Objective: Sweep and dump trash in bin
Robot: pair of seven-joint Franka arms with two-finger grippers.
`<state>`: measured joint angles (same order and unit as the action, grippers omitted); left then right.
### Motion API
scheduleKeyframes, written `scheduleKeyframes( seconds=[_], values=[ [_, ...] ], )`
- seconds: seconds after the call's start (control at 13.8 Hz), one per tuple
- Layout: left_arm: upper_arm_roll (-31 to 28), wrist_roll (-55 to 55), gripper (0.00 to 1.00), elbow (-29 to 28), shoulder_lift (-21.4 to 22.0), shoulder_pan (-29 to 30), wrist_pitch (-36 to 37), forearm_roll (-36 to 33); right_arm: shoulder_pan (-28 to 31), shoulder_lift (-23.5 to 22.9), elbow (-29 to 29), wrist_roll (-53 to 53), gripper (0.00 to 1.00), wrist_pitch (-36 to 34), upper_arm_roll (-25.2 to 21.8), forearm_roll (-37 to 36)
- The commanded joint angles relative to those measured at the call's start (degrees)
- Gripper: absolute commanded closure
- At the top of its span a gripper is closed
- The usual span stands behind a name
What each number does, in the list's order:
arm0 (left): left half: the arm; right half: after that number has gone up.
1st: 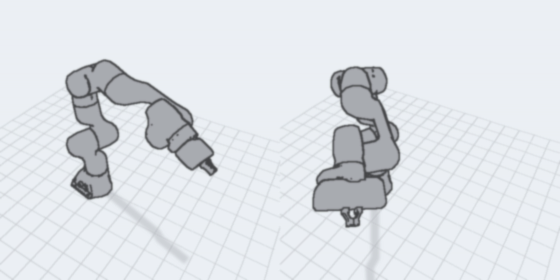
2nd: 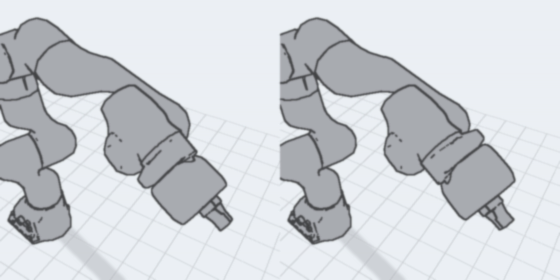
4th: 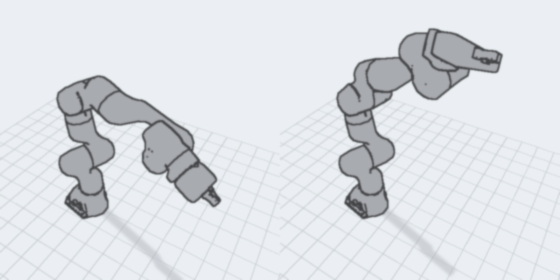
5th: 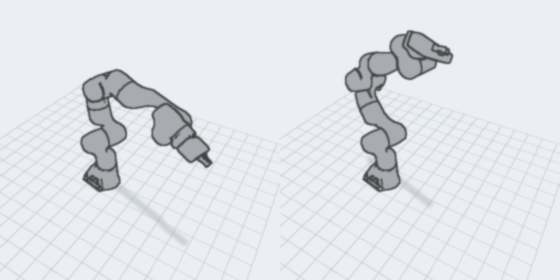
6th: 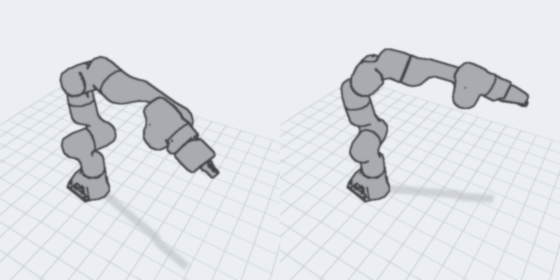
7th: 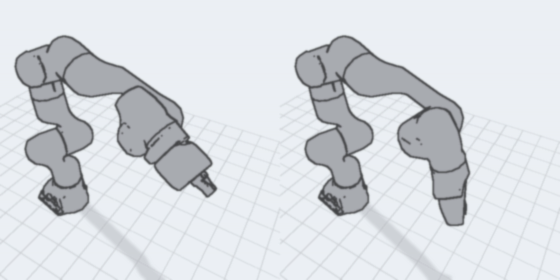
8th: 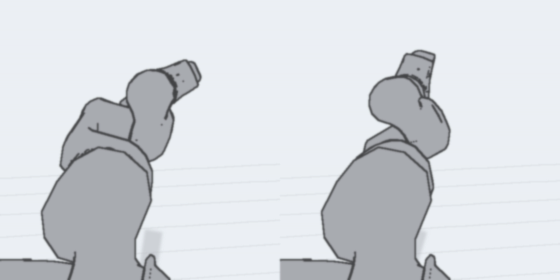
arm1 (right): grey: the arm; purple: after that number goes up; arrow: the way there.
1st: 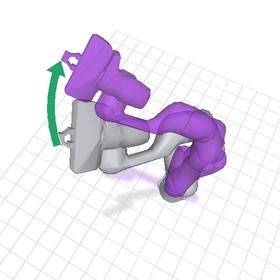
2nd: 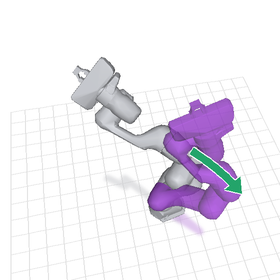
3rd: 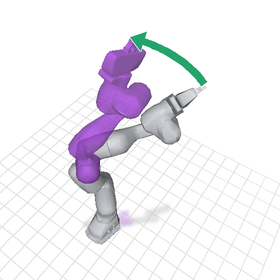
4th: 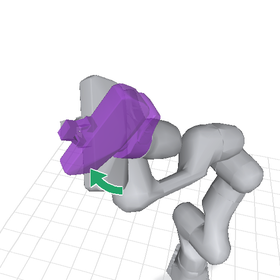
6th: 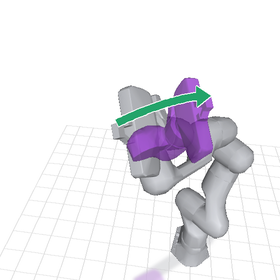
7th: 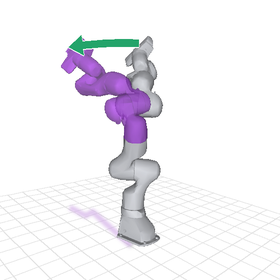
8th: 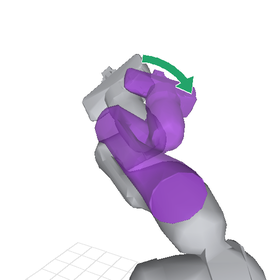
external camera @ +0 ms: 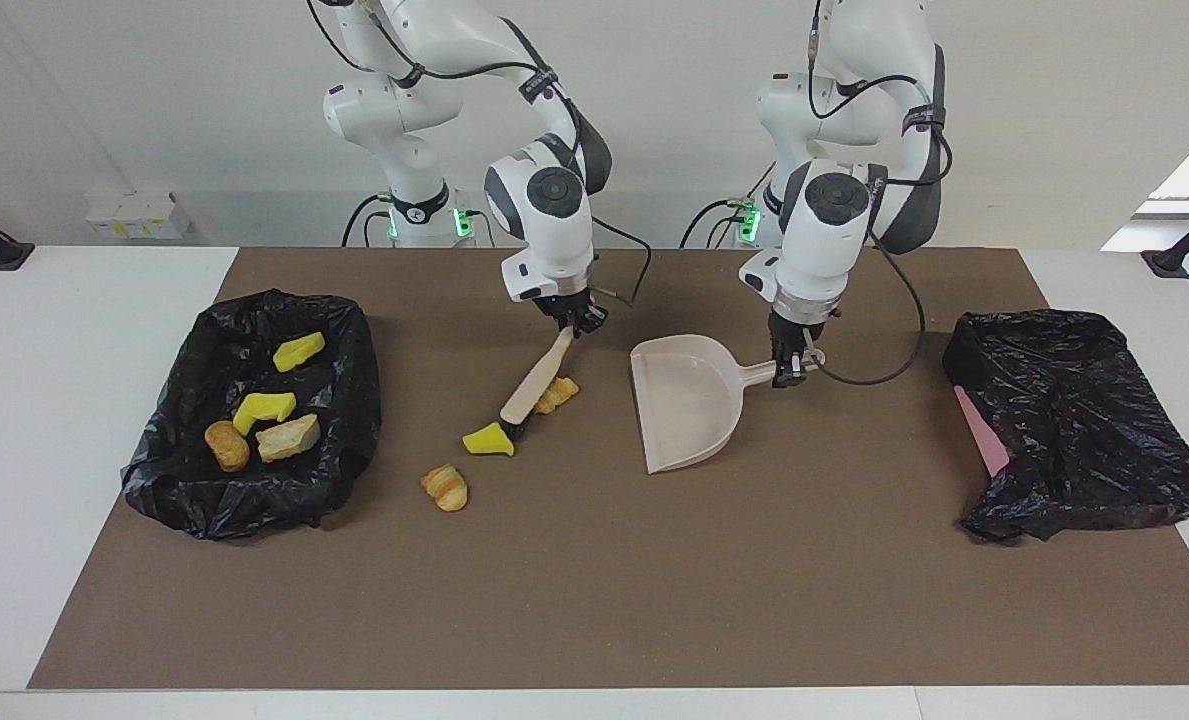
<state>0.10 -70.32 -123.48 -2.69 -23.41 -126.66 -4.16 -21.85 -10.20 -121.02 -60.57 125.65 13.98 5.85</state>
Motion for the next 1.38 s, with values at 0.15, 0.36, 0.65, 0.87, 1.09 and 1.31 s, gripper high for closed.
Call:
scheduleKeyframes(
  seconds=[0.15,0.36,0.65,0.87,1.09,1.31],
  values=[
    [-0.27,5.7,1.0,-4.75,1.2,-5.49,-4.72,-0.33,-1.6,-4.83,4.65,-0.34,1.0,1.97,1.49,1.18],
    [-0.36,6.43,1.0,-5.72,1.02,-5.59,-7.99,-0.33,-5.29,-4.3,5.61,-0.25,1.0,1.97,1.76,1.09],
    [-0.36,6.34,1.0,-5.72,0.67,-4.89,-9.4,-0.33,-10.22,-3.42,7.1,-0.25,1.0,1.18,1.67,-2.23],
    [-0.36,5.81,1.0,-5.28,0.06,-2.97,-10.01,-0.24,-8.91,-2.99,9.12,4.29,1.0,-1.7,1.41,-9.53],
    [-0.45,5.72,1.0,-5.02,-0.03,-2.34,-9.93,-0.24,-3.39,-2.98,12.29,19.74,1.0,-8.39,0.88,-10.41],
    [-0.45,6.16,1.0,-5.02,-0.03,-2.34,-9.75,-0.15,3.29,-5.69,18.94,26.79,1.0,-16.79,1.14,-13.84]
  ],
)
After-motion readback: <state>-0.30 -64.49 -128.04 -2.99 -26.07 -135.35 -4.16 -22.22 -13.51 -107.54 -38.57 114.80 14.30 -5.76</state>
